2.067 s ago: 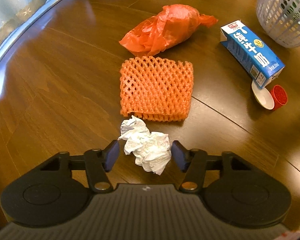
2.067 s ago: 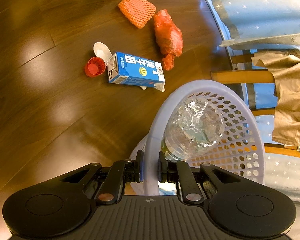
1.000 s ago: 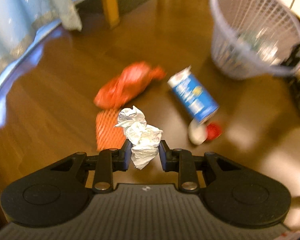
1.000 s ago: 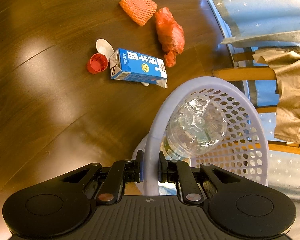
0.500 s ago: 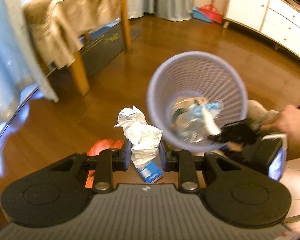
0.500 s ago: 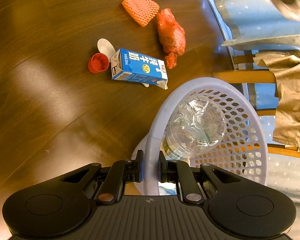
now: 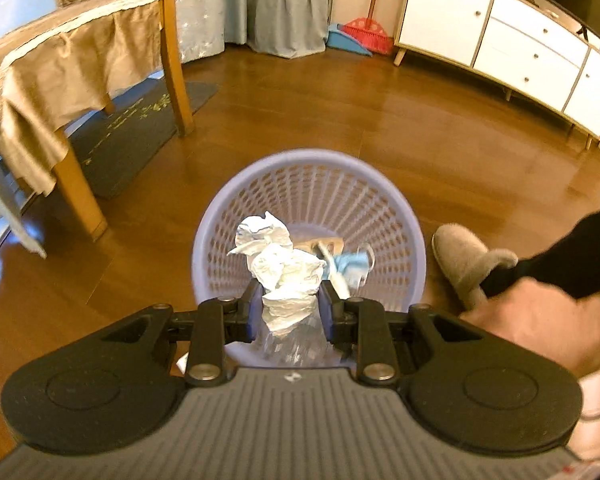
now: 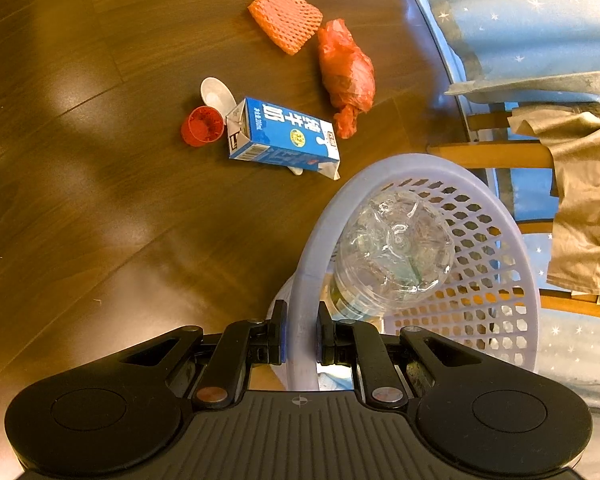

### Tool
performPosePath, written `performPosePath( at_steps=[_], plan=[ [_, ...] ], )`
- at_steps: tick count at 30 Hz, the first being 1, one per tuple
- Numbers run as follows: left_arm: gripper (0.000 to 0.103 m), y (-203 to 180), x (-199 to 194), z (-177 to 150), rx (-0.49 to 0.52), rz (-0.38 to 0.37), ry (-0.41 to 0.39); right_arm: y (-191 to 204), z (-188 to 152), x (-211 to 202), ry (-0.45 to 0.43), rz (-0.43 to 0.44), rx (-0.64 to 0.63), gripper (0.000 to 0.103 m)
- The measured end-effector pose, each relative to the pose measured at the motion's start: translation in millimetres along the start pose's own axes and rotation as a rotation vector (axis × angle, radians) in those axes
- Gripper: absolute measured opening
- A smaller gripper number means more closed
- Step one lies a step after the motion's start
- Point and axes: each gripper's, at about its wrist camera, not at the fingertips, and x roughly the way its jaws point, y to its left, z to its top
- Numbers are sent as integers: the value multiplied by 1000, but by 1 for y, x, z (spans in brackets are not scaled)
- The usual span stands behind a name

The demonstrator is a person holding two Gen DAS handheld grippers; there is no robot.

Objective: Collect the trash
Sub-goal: 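Carry the tissue over the basket and open the left tool, then move the left tool down to the blue-and-white milk carton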

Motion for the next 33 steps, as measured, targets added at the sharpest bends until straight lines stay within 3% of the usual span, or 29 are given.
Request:
performPosePath(
  at_steps=[8,9,10,12,22,33],
  plan=[
    [27,-10,26,20,-11,-23,-23,-2,-1,-1,-1,5,13,9],
    [34,-11,27,21,-14,-32,-41,-2,-1,-1,-2,4,12,9],
    [49,-12,28,20,-16,-44,-64,-2,-1,-1,-3,4,11,9],
    [62,-13,29,21,-21,-18,-87,-3,-2,-2,-4,5,14,9],
    [62,30,12,8,-131,68,-82,-6,-2,-2,-5,7,23,9],
    [62,65,-3,-11,-185,143,-59,-7,-1,-2,-6,8,27,9]
  ],
)
